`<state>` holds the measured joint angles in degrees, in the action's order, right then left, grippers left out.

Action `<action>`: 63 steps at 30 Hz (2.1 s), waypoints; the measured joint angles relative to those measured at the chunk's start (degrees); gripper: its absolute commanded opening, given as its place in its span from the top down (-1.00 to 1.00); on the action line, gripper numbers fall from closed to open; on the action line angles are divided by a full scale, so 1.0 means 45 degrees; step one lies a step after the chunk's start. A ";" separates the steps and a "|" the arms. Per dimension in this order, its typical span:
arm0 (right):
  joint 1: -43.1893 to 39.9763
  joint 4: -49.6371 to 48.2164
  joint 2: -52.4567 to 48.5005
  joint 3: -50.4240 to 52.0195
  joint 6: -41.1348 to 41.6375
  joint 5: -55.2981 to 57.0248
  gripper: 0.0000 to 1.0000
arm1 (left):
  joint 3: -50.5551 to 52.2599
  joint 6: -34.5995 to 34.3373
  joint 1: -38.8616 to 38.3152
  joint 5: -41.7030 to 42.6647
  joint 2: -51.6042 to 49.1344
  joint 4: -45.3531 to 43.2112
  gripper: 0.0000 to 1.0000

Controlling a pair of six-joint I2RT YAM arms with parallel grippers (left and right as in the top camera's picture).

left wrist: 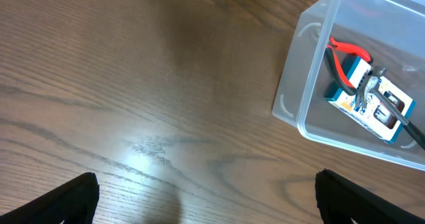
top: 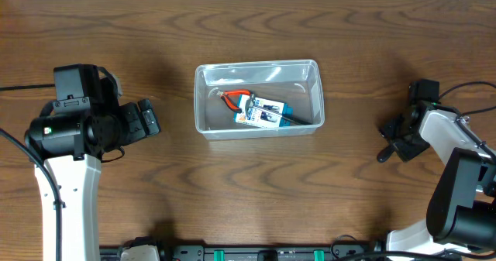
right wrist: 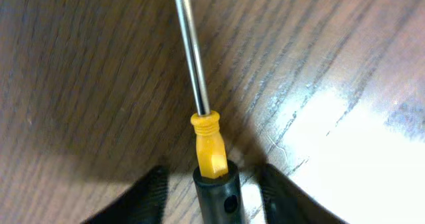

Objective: Pack container
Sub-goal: 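Grasp the yellow-handled screwdriver with the right gripper, then carry the screwdriver left and lower it into the container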

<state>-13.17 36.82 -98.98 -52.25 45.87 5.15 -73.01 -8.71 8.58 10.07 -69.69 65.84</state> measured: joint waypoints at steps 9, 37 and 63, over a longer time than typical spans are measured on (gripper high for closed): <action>0.0000 0.0019 0.0000 0.0000 0.0019 -0.0044 0.65 | 0.0000 0.0000 0.0000 0.0000 0.0000 0.0087 -0.93; 0.3925 0.1700 0.1923 -0.6523 -0.6397 -0.1982 0.98 | 0.0000 0.0000 0.0000 0.0000 -0.0005 0.0083 -0.93; 0.9063 0.2093 -0.3376 -0.7422 -2.0706 -0.2846 0.97 | 0.0000 0.0000 0.0000 0.0000 -0.0005 0.0078 -0.93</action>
<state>27.62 46.24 -114.17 -85.65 -47.31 -7.66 -73.01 -8.71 8.58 10.07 -69.71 66.19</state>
